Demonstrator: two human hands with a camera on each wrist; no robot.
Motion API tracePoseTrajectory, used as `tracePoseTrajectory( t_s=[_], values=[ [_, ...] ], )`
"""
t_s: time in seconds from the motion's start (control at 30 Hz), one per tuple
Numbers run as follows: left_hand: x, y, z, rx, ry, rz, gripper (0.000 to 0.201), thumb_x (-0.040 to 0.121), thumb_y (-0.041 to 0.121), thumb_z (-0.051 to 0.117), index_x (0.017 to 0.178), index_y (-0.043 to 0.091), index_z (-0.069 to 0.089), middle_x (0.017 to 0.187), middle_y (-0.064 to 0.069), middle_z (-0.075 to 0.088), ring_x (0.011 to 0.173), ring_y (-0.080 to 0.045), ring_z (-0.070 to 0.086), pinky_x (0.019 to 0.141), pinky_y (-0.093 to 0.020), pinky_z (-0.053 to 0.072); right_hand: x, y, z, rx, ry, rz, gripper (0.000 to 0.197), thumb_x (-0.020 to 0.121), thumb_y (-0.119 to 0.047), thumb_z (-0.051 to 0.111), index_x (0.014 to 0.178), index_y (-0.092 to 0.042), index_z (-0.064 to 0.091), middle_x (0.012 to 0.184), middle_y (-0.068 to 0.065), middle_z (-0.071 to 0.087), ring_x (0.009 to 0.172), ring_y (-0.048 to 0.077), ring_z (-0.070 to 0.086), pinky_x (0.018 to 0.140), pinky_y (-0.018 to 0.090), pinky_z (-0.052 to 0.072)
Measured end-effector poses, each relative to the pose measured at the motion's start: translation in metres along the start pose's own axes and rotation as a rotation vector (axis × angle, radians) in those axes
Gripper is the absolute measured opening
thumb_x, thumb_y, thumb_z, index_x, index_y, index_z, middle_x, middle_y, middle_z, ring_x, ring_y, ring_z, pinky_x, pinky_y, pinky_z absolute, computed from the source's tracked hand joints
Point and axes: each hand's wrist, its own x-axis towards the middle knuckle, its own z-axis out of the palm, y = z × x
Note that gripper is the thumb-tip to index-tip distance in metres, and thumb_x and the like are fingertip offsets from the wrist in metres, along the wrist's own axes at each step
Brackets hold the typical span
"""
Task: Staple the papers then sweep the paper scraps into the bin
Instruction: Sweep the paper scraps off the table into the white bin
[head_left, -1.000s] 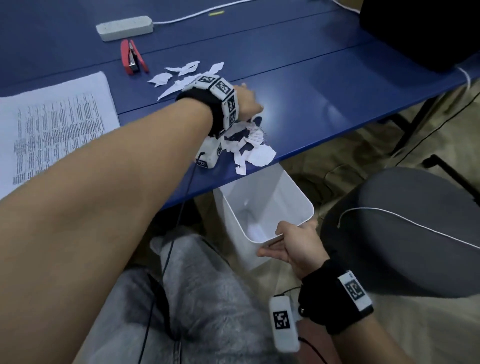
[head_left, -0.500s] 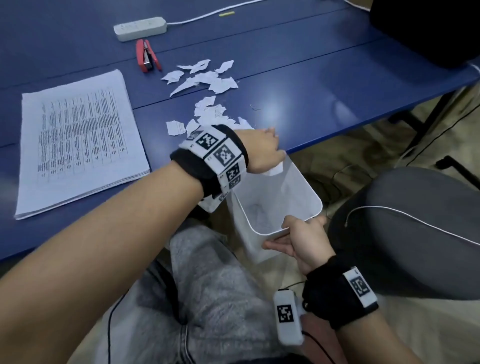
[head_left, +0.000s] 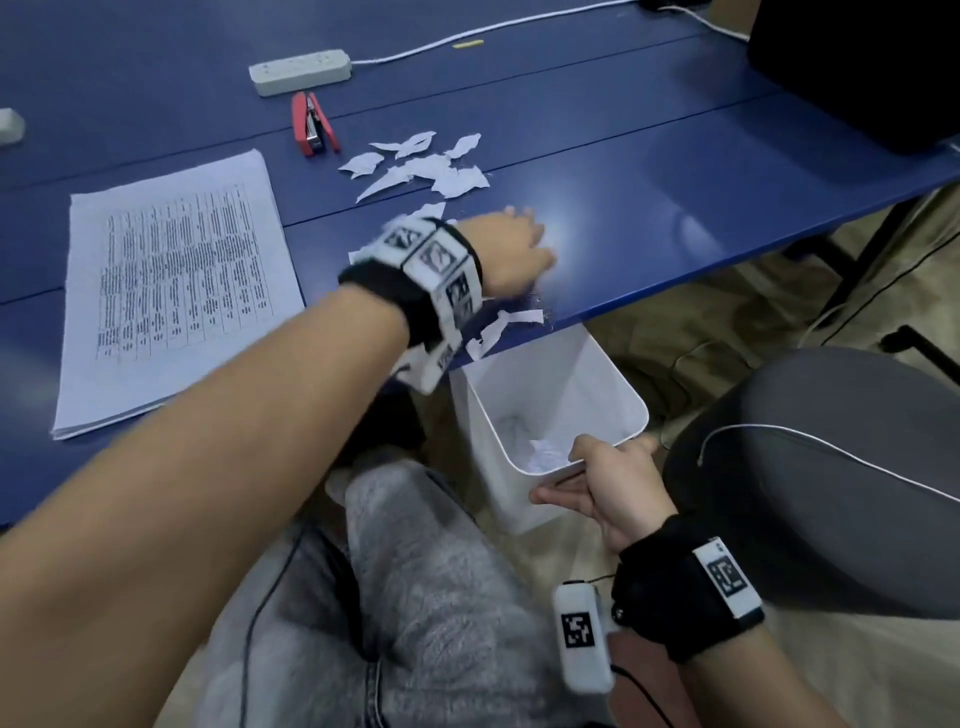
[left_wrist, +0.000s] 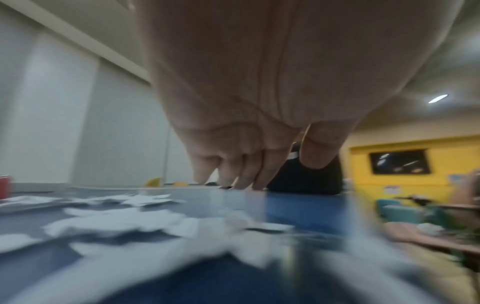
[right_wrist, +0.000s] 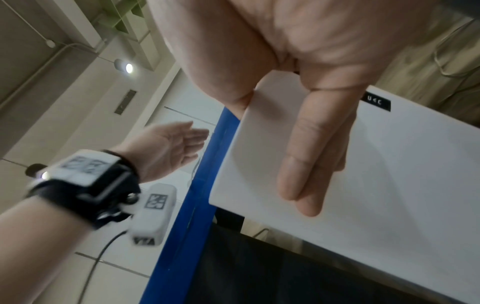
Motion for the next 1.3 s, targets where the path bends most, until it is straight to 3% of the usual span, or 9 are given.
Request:
tracePoseTrajectory(
  t_s=[0.1,0.17,0.37,0.5,0.77,0.93,1.03,1.2,1.3],
  values=[
    [0.028,-0.022,-0.013,0.076,-0.025,-0.016,0.046,0.103,0.019,0.028,0.145,0.001,0.039,0.155,-0.023,0.032,0.146,-0.036,0.028,0.117,-0.045,0.028,-0.001,-0.006,0.004,-0.014,0.009,-0.001,0.052,0.094,0.003,0.049,0.140,-0.014,0.030,0.124,0.053,0.060,0.089,0.064,0.075,0.048,0.035,0.063],
    [0.034,-0.020,-0.010,0.145,-0.058,0.006,0.045,0.103,0.014,0.027,0.145,0.000,0.037,0.156,-0.024,0.028,0.145,-0.039,0.028,0.116,-0.046,0.030,-0.001,-0.008,0.005,-0.013,0.018,0.004,0.052,0.095,0.003,0.049,0.138,-0.016,0.028,0.127,0.052,0.059,0.091,0.063,0.075,0.049,0.035,0.063],
    [-0.005,0.012,0.014,0.116,-0.122,0.067,0.054,0.106,0.027,0.017,0.152,0.001,0.021,0.161,-0.023,0.014,0.150,-0.030,0.016,0.120,-0.043,0.021,0.005,-0.007,-0.002,0.016,0.014,-0.010,0.055,0.094,0.003,0.049,0.145,-0.009,0.033,0.123,0.049,0.063,0.070,0.053,0.078,0.051,0.036,0.064],
    [-0.036,0.030,0.033,-0.007,-0.150,0.024,0.069,0.102,0.045,0.013,0.156,0.004,0.002,0.164,-0.012,-0.009,0.153,-0.024,-0.005,0.124,-0.044,0.006,0.008,0.005,-0.004,0.021,0.003,0.011,0.062,0.089,-0.001,0.050,0.149,-0.001,0.038,0.120,0.048,0.066,0.073,0.056,0.078,0.053,0.037,0.065],
    [-0.063,0.048,0.056,-0.059,-0.102,0.017,0.070,0.102,0.044,0.015,0.155,0.001,-0.002,0.163,-0.015,-0.012,0.152,-0.028,-0.010,0.124,-0.044,0.001,-0.005,0.017,0.001,0.040,-0.023,0.022,0.055,0.093,0.001,0.049,0.147,0.001,0.041,0.121,0.053,0.062,0.073,0.060,0.076,0.050,0.036,0.064],
    [-0.078,0.057,0.059,-0.087,-0.104,0.111,0.070,0.102,0.044,0.016,0.155,0.002,0.001,0.164,-0.014,-0.009,0.153,-0.026,-0.009,0.124,-0.044,-0.001,-0.007,0.016,0.002,0.031,-0.028,0.017,0.052,0.096,0.004,0.049,0.147,0.001,0.041,0.120,0.057,0.061,0.079,0.063,0.073,0.051,0.039,0.065],
    [-0.070,0.057,0.043,-0.107,-0.057,0.189,0.067,0.102,0.043,0.020,0.155,0.003,0.006,0.165,-0.013,-0.004,0.153,-0.025,-0.007,0.124,-0.046,-0.001,-0.004,0.016,0.002,0.022,-0.019,0.016,0.053,0.095,0.003,0.049,0.147,0.002,0.040,0.119,0.056,0.062,0.070,0.058,0.076,0.050,0.037,0.064],
    [-0.006,0.034,-0.002,-0.061,0.033,0.009,0.059,0.101,0.033,0.028,0.151,0.002,0.026,0.162,-0.015,0.015,0.151,-0.028,0.013,0.122,-0.045,0.016,0.002,0.012,0.005,0.011,0.004,-0.005,0.063,0.086,0.000,0.053,0.147,0.000,0.037,0.124,0.051,0.063,0.068,0.057,0.077,0.047,0.035,0.063],
    [0.014,0.018,-0.009,0.029,-0.068,-0.027,0.073,0.088,0.039,0.016,0.146,0.002,0.036,0.159,-0.020,0.024,0.146,-0.034,0.028,0.118,-0.042,0.026,0.002,0.009,0.006,0.007,0.016,-0.025,0.067,0.081,-0.003,0.054,0.146,-0.001,0.037,0.129,0.052,0.058,0.070,0.056,0.077,0.048,0.035,0.063]
  ],
)
